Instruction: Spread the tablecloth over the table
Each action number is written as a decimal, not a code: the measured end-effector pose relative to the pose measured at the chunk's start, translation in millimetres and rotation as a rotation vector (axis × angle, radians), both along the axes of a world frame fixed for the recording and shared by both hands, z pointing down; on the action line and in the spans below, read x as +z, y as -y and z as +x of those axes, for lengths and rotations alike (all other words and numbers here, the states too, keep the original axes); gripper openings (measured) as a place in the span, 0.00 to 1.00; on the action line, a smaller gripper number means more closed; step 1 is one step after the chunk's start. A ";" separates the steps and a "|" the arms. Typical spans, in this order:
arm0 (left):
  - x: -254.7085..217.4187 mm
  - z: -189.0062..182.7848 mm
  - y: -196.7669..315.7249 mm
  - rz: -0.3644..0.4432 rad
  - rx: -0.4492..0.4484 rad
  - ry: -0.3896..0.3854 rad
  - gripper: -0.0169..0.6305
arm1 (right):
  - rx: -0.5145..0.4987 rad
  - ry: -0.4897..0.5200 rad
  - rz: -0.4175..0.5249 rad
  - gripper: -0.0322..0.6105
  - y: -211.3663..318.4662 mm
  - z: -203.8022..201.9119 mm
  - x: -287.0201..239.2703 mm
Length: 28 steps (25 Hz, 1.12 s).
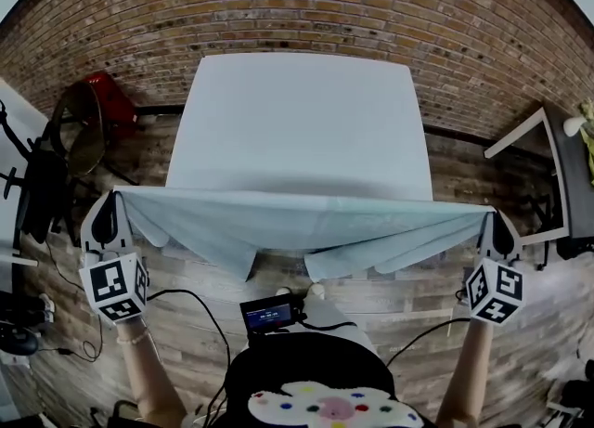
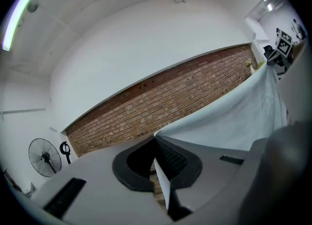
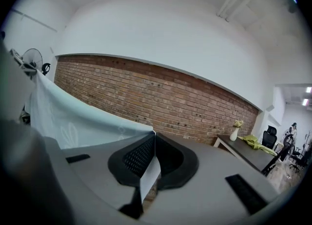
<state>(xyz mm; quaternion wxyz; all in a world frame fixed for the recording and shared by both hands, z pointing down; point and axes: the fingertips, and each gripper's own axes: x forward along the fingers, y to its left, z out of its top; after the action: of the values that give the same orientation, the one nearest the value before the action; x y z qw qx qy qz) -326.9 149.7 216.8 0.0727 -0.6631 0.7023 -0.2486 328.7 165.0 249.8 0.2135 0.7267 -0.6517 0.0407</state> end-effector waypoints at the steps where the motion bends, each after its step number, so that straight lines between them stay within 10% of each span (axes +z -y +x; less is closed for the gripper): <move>1: -5.0 1.7 3.6 0.012 0.003 0.010 0.05 | -0.007 -0.003 0.012 0.10 5.4 1.5 -4.5; 28: 12.1 6.8 134.3 -0.007 -0.015 0.036 0.05 | -0.245 -0.030 -0.044 0.10 148.1 5.8 14.8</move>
<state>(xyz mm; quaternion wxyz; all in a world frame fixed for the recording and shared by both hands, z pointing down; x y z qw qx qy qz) -320.1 15.4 228.9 0.0811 -0.6535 0.7050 -0.2632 334.5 16.9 264.7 0.2426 0.6373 -0.7312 0.0176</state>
